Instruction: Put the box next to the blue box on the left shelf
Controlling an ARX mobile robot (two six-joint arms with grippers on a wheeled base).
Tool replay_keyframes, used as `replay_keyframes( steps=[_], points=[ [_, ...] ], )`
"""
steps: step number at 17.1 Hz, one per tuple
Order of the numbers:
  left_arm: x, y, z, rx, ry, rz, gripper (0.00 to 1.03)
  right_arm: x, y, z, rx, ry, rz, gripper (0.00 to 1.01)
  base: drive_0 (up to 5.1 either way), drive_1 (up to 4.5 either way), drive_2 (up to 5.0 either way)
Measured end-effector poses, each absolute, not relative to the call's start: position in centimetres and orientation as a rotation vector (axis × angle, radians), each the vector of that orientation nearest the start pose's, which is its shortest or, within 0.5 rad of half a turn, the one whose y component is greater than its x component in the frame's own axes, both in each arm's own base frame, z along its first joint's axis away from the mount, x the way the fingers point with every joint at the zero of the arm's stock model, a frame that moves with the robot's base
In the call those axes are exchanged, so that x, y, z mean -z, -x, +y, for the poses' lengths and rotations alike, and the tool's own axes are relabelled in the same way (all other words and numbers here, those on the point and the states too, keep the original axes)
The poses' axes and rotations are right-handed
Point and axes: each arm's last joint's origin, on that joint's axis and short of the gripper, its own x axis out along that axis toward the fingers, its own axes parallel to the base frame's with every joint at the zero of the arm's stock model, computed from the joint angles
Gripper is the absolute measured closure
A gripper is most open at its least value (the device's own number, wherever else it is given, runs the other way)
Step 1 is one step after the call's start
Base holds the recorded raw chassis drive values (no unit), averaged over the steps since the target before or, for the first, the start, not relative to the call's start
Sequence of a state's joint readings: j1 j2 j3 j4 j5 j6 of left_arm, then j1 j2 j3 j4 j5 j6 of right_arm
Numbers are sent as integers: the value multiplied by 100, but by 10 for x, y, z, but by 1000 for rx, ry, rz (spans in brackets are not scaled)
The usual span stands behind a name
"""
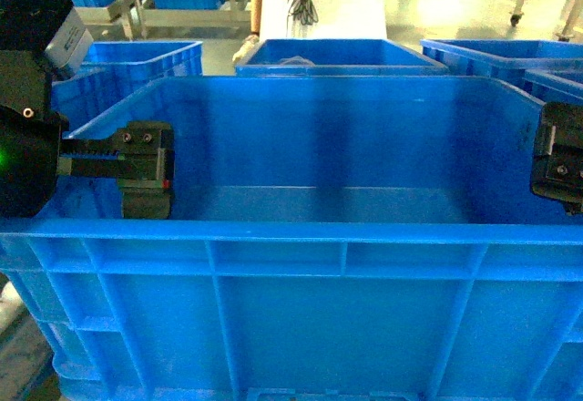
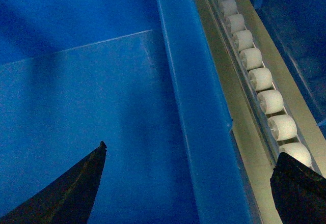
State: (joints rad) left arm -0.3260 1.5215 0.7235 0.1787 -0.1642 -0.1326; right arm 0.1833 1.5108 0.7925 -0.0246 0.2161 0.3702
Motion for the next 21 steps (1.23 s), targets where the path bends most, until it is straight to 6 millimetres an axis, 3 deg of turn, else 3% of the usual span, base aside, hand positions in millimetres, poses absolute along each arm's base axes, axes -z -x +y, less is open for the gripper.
replay_keyframes(
  steps=[4, 6, 10, 14, 21],
  points=[
    [-178, -286, -91, 112, -18, 596, 5, -187, -296, 48, 167, -204, 698, 3, 0, 0, 0],
    [-171, -279, -98, 31, 55, 384, 5, -183, -294, 49, 256, -93, 500, 3, 0, 0, 0],
    [-172, -278, -96, 2, 126, 263, 5, -193, -295, 51, 208, -89, 376, 3, 0, 0, 0],
    [-196, -278, -91, -41, 169, 88, 5, -217, -293, 56, 164, -145, 180, 3, 0, 0, 0],
    [-219, -276, -89, 2, 152, 65, 5, -225, -290, 56, 190, -114, 108, 3, 0, 0, 0]
  ],
)
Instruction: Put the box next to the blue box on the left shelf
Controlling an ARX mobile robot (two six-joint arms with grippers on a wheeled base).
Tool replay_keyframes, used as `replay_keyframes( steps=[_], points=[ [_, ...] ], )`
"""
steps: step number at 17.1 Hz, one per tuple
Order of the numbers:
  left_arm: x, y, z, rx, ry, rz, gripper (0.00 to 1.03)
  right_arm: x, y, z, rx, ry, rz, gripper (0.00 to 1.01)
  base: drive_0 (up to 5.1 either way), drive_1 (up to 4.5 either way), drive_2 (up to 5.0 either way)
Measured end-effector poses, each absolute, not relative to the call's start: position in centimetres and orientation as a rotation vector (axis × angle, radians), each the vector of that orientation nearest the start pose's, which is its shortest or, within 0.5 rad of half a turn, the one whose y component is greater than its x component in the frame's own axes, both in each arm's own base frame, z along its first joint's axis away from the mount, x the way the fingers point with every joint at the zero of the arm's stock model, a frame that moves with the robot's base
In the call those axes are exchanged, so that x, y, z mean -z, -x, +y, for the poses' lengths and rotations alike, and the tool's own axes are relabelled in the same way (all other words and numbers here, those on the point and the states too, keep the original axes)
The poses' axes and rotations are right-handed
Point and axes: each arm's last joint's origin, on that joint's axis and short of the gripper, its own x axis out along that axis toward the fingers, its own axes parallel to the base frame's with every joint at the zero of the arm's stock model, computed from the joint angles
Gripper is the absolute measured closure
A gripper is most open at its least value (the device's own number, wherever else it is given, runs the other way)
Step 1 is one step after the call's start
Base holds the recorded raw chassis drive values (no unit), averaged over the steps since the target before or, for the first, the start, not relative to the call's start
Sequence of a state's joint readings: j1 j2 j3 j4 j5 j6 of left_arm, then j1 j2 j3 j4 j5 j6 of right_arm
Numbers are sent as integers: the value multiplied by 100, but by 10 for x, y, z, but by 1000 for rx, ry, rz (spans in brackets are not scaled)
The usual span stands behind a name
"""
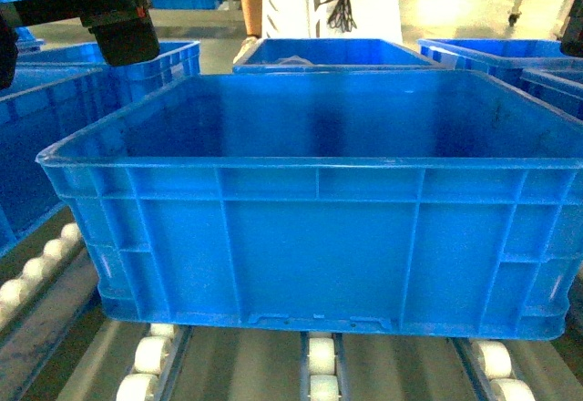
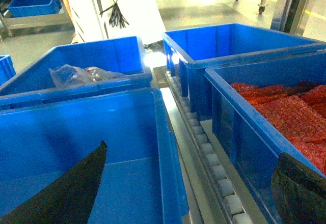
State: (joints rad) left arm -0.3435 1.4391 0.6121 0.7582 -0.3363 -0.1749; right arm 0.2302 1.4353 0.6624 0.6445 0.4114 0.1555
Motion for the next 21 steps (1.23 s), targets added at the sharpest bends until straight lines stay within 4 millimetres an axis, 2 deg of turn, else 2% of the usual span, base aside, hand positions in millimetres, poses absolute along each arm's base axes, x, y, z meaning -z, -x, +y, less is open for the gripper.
replay_keyframes(
  steps=[1, 3, 5, 8, 9, 13, 15, 16, 17, 21],
  points=[
    [-220, -276, -88, 3, 138, 42, 8, -226, -289, 55, 149, -109, 61, 7, 0, 0, 0],
    [-210, -251, -65, 2, 56, -6, 33, -214, -261, 41, 5, -45, -5, 32, 0, 0, 0],
    [-196, -227, -44, -16, 21, 13, 59, -202, -235, 28, 7, -21, 3, 58, 0, 0, 0],
    [-187, -198, -27, -3, 16, 8, 97, -190, -204, 18, 1, -9, 4, 97, 0, 0, 0],
    [-183, -189, -22, -8, 16, 12, 101, -185, -194, 15, 3, -6, 9, 99, 0, 0, 0],
    [-175, -162, -11, -3, 16, 12, 101, -177, -167, -1, 16, -6, 10, 99, 0, 0, 0],
    [-168, -152, 0, -6, 17, -17, 101, -174, -156, 0, 0, -6, 6, 99, 0, 0, 0],
    [-161, -148, 1, -13, 17, 29, 101, -168, -151, 0, 0, -6, -9, 99, 0, 0, 0],
    [-162, -144, -1, 5, 17, 28, 101, -160, -147, 0, 0, -6, 36, 99, 0, 0, 0],
    [-169, -131, 0, 2, 17, -2, 101, -167, -133, 0, 0, -6, 4, 99, 0, 0, 0]
  ],
)
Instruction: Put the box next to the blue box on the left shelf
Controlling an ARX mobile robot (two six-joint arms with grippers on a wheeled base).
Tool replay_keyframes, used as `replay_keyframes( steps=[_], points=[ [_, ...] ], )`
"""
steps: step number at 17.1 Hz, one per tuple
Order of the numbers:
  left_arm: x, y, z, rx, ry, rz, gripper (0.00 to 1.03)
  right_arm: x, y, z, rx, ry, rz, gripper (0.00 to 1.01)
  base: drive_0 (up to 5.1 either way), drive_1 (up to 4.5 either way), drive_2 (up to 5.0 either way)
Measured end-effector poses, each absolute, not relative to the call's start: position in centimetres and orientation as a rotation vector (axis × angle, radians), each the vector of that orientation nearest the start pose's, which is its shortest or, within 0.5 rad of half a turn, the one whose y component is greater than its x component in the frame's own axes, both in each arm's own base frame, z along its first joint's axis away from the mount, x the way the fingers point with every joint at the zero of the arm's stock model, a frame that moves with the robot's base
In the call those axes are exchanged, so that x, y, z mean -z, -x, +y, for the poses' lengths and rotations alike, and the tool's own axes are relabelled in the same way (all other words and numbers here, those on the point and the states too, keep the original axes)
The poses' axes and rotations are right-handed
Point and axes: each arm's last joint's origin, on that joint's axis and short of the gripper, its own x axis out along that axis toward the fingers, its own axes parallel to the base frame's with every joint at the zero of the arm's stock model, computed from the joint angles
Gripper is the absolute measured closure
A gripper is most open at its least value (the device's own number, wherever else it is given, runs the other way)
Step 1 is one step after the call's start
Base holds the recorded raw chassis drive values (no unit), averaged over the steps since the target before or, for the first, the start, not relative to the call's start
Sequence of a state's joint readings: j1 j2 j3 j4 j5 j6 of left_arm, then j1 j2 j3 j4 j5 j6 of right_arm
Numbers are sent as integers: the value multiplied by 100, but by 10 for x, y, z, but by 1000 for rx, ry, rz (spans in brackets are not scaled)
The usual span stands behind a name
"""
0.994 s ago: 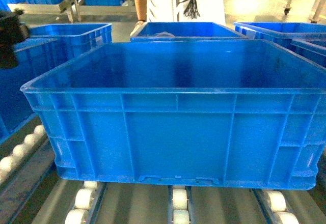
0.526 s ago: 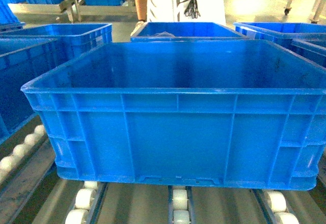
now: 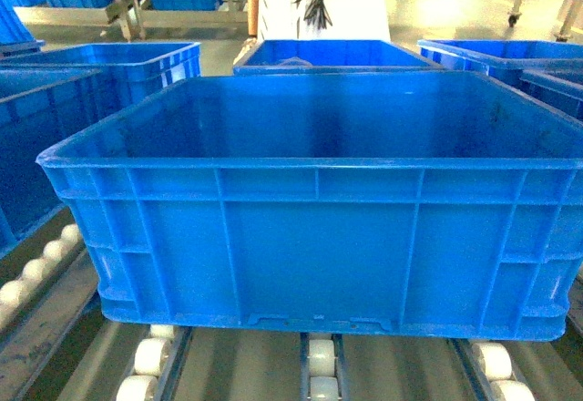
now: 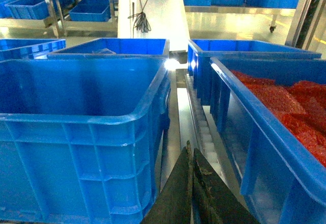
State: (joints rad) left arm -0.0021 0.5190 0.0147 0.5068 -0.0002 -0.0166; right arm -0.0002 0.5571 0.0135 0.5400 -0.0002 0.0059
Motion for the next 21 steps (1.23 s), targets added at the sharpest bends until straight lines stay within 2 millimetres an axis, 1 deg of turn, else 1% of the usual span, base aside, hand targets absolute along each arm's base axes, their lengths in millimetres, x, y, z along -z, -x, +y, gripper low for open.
replay_keyframes(
  steps=[6, 12, 17, 18, 19, 21],
  points=[
    [-172, -117, 0, 2, 17, -15, 101, -171, -118, 0, 0, -6, -12, 99, 0, 0, 0],
    [-171, -113, 0, 2, 17, -15, 101, -172, -114, 0, 0, -6, -18, 99, 0, 0, 0],
    [-171, -108, 0, 2, 17, -16, 101, -171, -109, 0, 0, -6, -14, 99, 0, 0, 0],
    [-166, -102, 0, 2, 17, 31, 101, -170, -107, 0, 0, -6, -5, 99, 0, 0, 0],
    [-166, -98, 0, 0, 16, 10, 101, -164, -101, 0, -4, -6, 41, 99, 0, 0, 0],
    [-169, -97, 0, -1, 16, -17, 101, -165, -99, 0, -1, -6, 21, 99, 0, 0, 0]
  ],
)
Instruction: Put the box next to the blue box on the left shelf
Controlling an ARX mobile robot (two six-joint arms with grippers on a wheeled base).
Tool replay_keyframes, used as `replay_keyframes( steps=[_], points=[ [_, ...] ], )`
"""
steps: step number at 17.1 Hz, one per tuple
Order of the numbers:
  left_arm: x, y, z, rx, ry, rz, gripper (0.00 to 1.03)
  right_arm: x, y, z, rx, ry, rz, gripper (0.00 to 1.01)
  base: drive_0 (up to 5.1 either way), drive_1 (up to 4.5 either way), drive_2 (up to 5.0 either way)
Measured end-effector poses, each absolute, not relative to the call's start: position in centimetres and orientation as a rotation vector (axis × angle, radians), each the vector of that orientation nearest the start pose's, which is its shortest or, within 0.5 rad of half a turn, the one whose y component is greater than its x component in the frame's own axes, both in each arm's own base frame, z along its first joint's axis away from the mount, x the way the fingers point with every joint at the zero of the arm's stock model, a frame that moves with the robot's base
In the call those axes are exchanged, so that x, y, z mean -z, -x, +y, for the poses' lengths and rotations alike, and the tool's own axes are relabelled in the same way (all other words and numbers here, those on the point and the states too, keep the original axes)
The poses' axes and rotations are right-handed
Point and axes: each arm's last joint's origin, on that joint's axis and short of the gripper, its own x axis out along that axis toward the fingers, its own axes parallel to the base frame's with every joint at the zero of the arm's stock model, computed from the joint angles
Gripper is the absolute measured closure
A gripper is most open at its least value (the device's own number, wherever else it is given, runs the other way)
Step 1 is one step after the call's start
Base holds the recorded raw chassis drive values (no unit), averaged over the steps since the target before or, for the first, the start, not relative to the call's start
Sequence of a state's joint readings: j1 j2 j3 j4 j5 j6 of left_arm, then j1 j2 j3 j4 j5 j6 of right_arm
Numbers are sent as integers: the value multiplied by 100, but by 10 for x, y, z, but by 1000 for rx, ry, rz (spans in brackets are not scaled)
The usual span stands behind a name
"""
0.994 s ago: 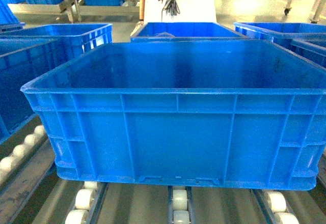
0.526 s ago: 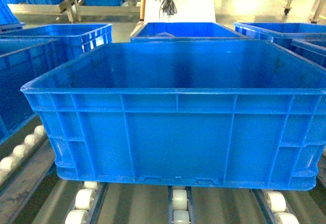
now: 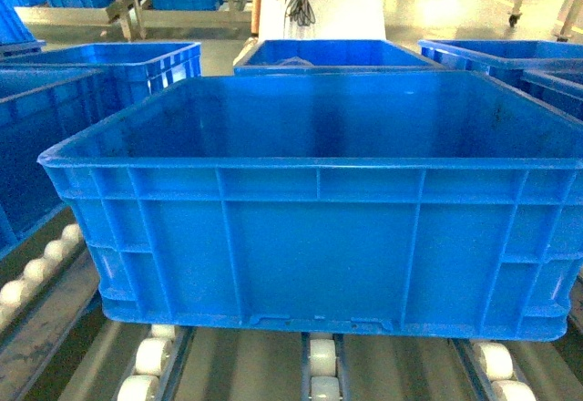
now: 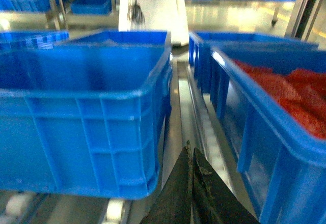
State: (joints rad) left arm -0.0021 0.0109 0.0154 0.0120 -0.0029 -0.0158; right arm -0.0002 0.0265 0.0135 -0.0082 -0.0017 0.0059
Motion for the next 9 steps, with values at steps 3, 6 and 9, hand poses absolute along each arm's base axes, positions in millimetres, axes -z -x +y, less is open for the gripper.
replay_keyframes(
  steps=[3, 6, 9],
  points=[
    [-170, -97, 0, 1, 15, -11, 101, -170, -97, 0, -5, -6, -26, 99, 0, 0, 0],
    [-167, -97, 0, 0, 13, 0, 101, -168, -97, 0, 0, -6, -7, 99, 0, 0, 0],
    [-167, -97, 0, 0, 14, 1, 88, -167, -97, 0, 0, -5, -4, 81, 0, 0, 0]
  ],
)
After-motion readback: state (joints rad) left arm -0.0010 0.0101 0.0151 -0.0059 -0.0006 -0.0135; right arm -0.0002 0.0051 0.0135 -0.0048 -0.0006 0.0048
